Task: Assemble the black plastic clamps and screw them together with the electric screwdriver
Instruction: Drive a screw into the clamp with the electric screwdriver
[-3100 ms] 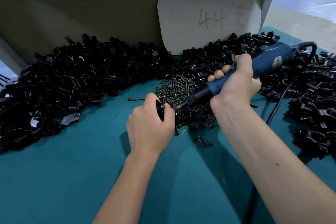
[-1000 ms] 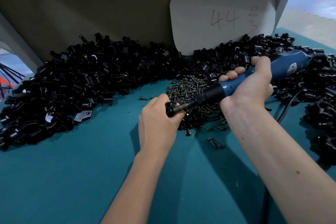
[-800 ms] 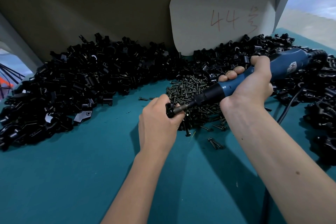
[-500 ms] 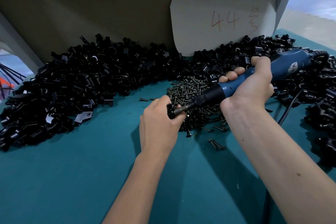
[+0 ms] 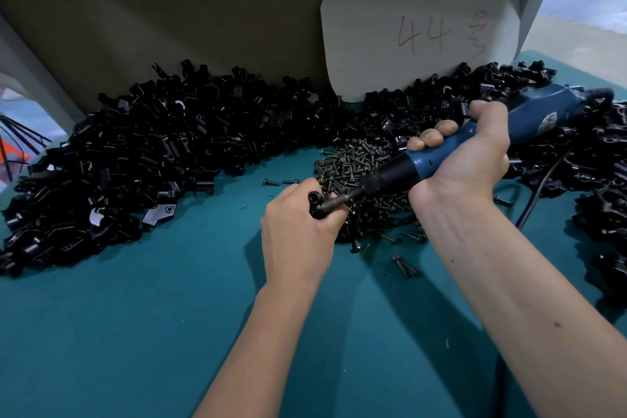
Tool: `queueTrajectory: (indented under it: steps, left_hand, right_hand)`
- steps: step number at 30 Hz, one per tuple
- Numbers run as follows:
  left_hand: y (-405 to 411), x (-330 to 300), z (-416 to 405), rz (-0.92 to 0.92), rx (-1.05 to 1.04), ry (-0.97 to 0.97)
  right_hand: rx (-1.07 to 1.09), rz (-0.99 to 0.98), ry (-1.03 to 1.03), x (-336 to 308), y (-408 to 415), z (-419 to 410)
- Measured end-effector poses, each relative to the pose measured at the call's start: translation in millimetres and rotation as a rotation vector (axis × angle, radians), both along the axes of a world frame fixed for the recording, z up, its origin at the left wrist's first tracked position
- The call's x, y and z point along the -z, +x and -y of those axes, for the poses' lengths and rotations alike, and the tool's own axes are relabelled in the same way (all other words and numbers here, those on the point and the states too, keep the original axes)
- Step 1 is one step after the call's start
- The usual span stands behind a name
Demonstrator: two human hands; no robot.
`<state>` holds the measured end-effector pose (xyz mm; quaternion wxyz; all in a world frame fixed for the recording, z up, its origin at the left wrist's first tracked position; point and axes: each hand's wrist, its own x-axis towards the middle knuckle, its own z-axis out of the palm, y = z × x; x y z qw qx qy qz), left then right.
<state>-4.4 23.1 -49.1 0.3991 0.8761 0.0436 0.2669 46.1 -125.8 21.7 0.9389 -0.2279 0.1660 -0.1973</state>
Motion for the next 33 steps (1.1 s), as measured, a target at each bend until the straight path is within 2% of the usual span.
queueTrajectory:
  steps: [6, 13, 19, 23, 27, 33]
  left_hand:
    - [-0.7, -4.2, 3.3, 0.104, -0.089, 0.136]
    - [-0.5, -1.3, 7.0, -0.007, -0.077, 0.076]
    - [2.2, 2.7, 3.9, -0.022, -0.06, 0.03]
    - [3.5, 1.9, 3.5, 0.02, -0.066, 0.021]
    - [2.2, 1.3, 4.7, 0.019, -0.06, 0.067]
    - [3.0, 2.4, 6.4, -0.049, -0.127, 0.102]
  right_hand:
    - [0.014, -0.078, 0.019, -0.1, 0.6, 1.0]
    - [0.086, -0.008, -0.052, -16.0, -4.3, 0.6]
    - [0.035, 0.105, -0.097, -12.1, -5.8, -2.7]
    - [0.007, -0.006, 0.025, -3.1, -1.2, 4.2]
    - [0.035, -0.093, 0.029, 2.1, 0.2, 7.5]
    - [0.049, 0.122, -0.074, -12.8, -4.8, -1.1]
